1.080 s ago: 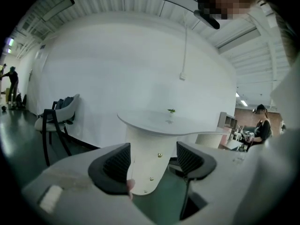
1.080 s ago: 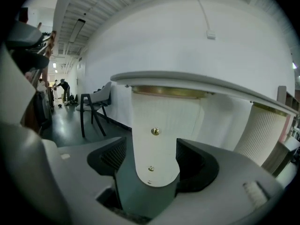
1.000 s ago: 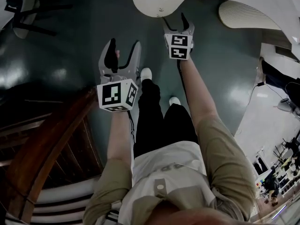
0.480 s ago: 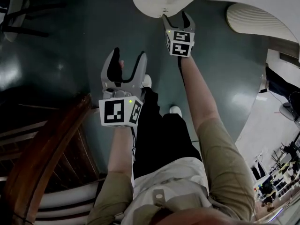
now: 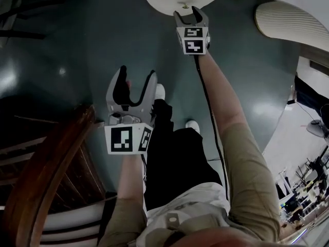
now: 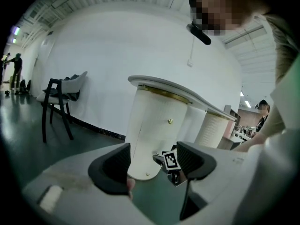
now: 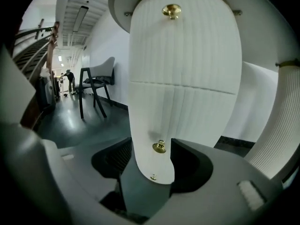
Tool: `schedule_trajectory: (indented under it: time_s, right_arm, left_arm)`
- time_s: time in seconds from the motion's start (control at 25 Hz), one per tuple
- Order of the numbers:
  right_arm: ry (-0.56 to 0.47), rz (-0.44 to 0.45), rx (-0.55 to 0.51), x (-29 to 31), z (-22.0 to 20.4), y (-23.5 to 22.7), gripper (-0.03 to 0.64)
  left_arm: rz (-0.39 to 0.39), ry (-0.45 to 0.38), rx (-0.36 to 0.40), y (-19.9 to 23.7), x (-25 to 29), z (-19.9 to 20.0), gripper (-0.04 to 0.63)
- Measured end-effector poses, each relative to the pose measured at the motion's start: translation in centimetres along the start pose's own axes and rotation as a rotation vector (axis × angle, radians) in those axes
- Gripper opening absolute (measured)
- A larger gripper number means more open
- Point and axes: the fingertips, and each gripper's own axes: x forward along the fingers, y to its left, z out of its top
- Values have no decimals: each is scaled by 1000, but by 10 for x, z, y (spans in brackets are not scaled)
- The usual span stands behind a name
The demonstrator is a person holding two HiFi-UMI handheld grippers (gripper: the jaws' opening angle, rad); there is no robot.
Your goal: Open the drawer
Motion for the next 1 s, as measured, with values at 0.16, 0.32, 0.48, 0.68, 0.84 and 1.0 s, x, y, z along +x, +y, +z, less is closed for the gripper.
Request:
schedule_trajectory:
  time_s: [0.16,0.32,0.48,0.68,0.84,1.0]
  right_arm:
    - [-21,-10,4,15,-9,-5,211]
    - [-41,-20,8,22,-16,-9,195]
    - [-62,-51,64,21,-18,-17,172]
    - [-87,-68,78,20,-11,-19,125]
    - [-83,-72,84,22,-12,-18,106]
    - [-70,-75,97,22,-12,-19,106]
  left_arm:
    - [11,13,4,11,0,-16,322]
    - [10,24,5,14,3,-29,322]
    - [-2,21,31,9,7,-31,322]
    - [-5,12,44,9,10,-28,322]
    - [-3,3,63,10,16,-25,322]
    - [-1,-12,79,9,23,-21,322]
